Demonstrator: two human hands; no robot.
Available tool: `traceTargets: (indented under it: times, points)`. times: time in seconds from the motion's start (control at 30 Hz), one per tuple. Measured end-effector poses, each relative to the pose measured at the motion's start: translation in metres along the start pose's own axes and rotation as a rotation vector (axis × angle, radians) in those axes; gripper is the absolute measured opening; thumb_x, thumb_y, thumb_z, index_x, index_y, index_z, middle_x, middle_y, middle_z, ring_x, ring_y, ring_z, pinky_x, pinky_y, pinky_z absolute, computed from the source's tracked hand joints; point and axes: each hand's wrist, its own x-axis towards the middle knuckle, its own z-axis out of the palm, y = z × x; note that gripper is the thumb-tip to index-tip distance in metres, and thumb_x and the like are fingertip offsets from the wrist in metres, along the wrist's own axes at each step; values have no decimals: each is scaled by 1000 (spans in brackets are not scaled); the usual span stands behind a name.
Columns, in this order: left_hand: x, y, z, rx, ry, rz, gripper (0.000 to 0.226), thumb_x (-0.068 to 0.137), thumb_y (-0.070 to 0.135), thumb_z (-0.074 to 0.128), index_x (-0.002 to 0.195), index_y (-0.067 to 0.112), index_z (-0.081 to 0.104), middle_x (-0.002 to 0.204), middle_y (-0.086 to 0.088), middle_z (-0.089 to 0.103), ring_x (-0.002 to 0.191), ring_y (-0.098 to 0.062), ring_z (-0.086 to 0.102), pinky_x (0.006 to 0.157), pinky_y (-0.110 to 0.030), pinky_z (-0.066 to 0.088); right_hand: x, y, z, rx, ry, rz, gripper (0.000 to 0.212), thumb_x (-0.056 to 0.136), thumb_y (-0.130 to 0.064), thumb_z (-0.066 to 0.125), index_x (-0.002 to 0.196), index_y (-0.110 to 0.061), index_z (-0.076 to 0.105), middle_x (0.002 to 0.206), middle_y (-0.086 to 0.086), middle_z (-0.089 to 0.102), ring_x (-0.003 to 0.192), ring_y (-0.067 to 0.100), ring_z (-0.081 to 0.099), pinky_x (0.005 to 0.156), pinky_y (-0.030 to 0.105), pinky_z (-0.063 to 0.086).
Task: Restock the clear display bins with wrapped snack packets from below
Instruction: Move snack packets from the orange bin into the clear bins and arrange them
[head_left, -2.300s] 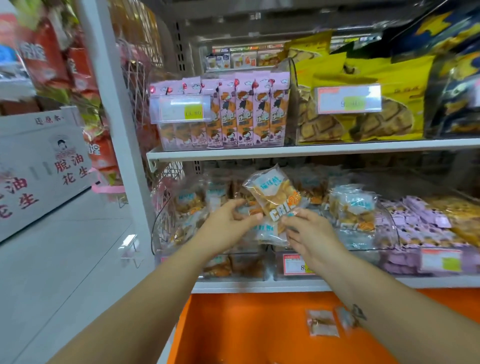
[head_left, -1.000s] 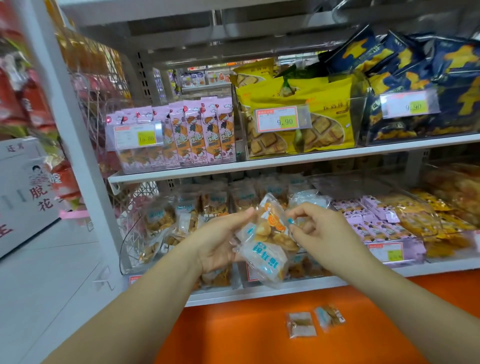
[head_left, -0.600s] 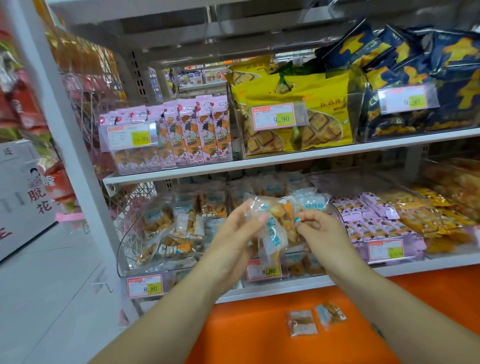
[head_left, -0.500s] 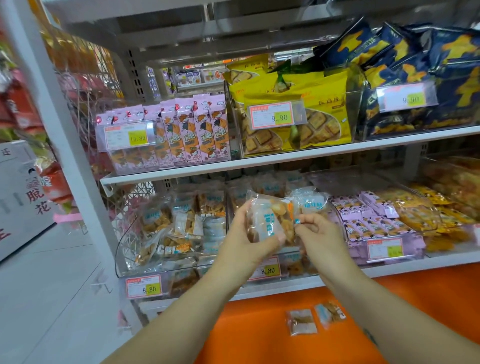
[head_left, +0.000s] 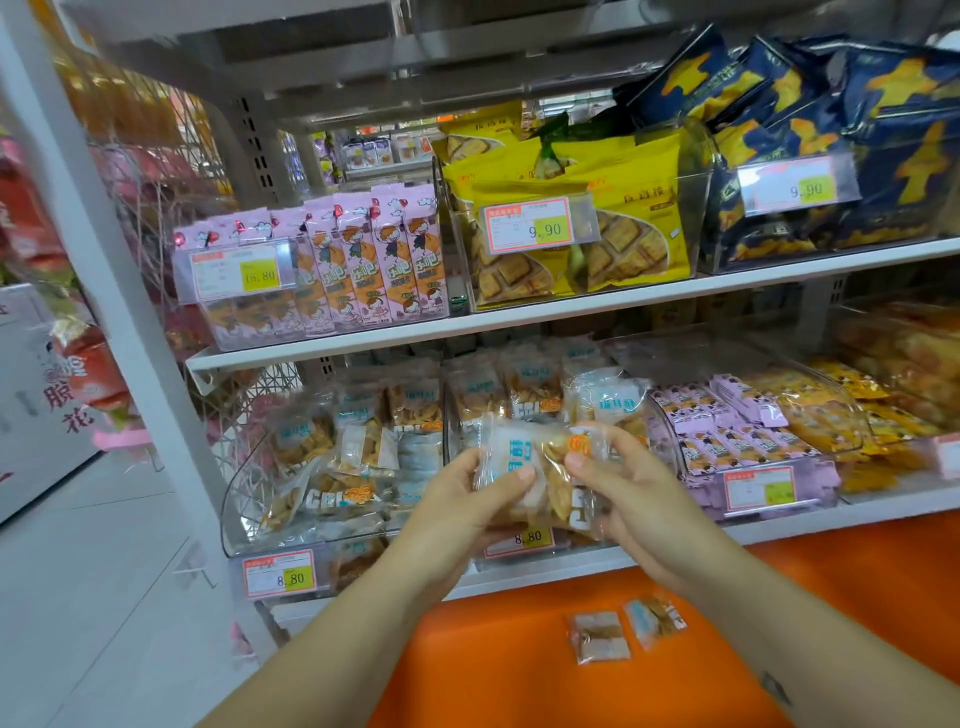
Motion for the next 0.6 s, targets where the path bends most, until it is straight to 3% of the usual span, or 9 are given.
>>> traceTargets:
  times: [0.1,0.23,0.33,0.43,0.6]
  points:
    - [-7,-7,0,278,-4,66,48,77,23,76,119,20,53,109,0,70,99,-13,68,90,-31,54,-7,11,2,-25,36,-2,36,90,-11,58,122,-24,49,100,5,73,91,22,71,74,41,56]
    - [-11,-18,-5,338,83,130,50,75,14,79,117,25,54,107,6,71,99,-11,68,87,-32,55,-7,19,-3,-112,-29,12,41,88,-15,61,125,-25,46,104,0,72,96,18,69,86,41,54]
    - [-4,-13,-7,395,138,158,53,74,14,80,119,26,54,105,8,70,95,-6,68,83,-28,56,1,13,-12,-299,-54,7,47,80,-31,67,123,-33,47,110,-5,69,100,8,67,91,30,51]
    - [13,-1,-10,476,201,189,57,75,17,79,123,28,50,108,10,68,92,-3,67,78,-25,57,16,3,-27,-533,-7,-82,50,80,-35,69,124,-36,46,114,-16,60,102,-3,58,82,16,47]
    - [69,13,-10,730,310,220,62,79,22,77,131,27,44,114,14,58,90,1,59,65,-11,51,52,-3,-68,-1032,158,-317,41,86,-24,68,124,-26,55,112,-11,61,104,5,56,92,24,44]
